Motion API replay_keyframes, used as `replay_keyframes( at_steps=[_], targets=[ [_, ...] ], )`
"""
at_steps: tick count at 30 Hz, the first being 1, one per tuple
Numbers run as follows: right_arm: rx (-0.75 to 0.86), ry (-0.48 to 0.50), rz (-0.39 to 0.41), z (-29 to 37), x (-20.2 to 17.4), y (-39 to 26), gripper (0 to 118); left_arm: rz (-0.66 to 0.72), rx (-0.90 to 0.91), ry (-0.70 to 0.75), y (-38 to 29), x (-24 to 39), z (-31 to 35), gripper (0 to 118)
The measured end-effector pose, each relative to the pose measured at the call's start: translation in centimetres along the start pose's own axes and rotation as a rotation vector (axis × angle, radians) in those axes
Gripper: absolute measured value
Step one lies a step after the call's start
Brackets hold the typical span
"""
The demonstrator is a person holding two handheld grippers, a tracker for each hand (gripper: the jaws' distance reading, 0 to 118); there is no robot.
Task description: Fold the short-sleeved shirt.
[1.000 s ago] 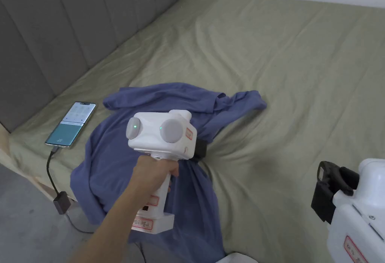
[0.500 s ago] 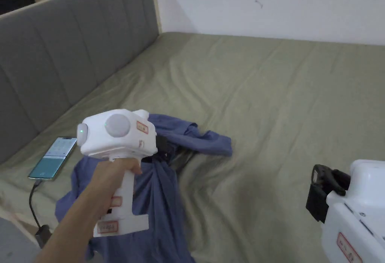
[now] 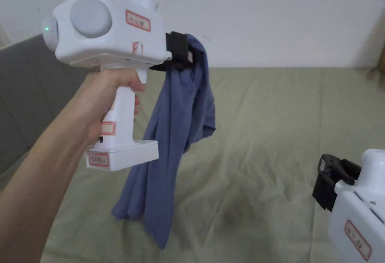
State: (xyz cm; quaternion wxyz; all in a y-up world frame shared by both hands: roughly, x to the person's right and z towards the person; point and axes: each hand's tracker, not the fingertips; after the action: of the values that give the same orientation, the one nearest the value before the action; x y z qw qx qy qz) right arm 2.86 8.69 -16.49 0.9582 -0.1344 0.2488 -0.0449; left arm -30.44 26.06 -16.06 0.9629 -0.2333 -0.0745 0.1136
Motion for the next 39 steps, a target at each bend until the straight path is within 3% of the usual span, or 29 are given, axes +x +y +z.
replay_keyframes(
  at_steps=[4, 7, 14, 19, 24, 25, 27, 28, 29, 36, 37, 39],
  targets=[
    [0.037, -0.082, -0.007, 1.4, 2.8, 0.8, 0, -0.122, -0.074, -0.116, -0.4, 6.2, -6.1, 5],
    [0.044, -0.157, -0.003, 2.2, 4.9, 0.9, 0, -0.079, -0.203, -0.215, -4.1, 8.3, -13.3, 5],
    [-0.017, -0.272, -0.028, 3.1, 9.7, -0.4, 0, 0.035, -0.673, -0.225, -21.3, 10.5, -29.8, 5],
    [-0.063, -0.329, -0.041, 2.7, 12.0, -1.3, 0, -0.043, -0.745, -0.16, -28.4, 12.6, -32.3, 5],
    [-0.085, -0.353, -0.064, 2.0, 13.1, -1.4, 0, -0.006, -0.708, -0.171, -26.9, 11.2, -31.2, 10],
    [-0.084, -0.354, -0.066, 1.9, 13.1, -1.3, 0, -0.005, -0.694, -0.173, -26.6, 10.9, -31.0, 21],
    [-0.083, -0.345, -0.067, 1.8, 12.8, -1.3, 0, 0.021, -0.642, -0.221, -25.8, 11.3, -30.0, 84],
    [-0.081, -0.337, -0.062, 1.7, 12.5, -1.2, 0, 0.036, -0.625, -0.238, -25.4, 11.2, -29.3, 106],
    [-0.08, -0.328, -0.054, 1.7, 12.1, -1.1, 0, 0.044, -0.596, -0.244, -24.9, 11.2, -28.3, 117],
    [-0.056, -0.243, 0.004, 1.9, 9.2, -0.5, 0, 0.014, -0.408, -0.205, -19.9, 8.3, -19.3, 114],
    [-0.055, -0.233, 0.012, 1.9, 8.8, -0.4, 0, 0.009, -0.372, -0.185, -19.6, 7.4, -17.9, 108],
    [-0.054, -0.212, 0.027, 1.9, 7.7, -0.3, 0, 0.03, -0.347, -0.127, -19.2, 5.1, -15.2, 74]
  ],
)
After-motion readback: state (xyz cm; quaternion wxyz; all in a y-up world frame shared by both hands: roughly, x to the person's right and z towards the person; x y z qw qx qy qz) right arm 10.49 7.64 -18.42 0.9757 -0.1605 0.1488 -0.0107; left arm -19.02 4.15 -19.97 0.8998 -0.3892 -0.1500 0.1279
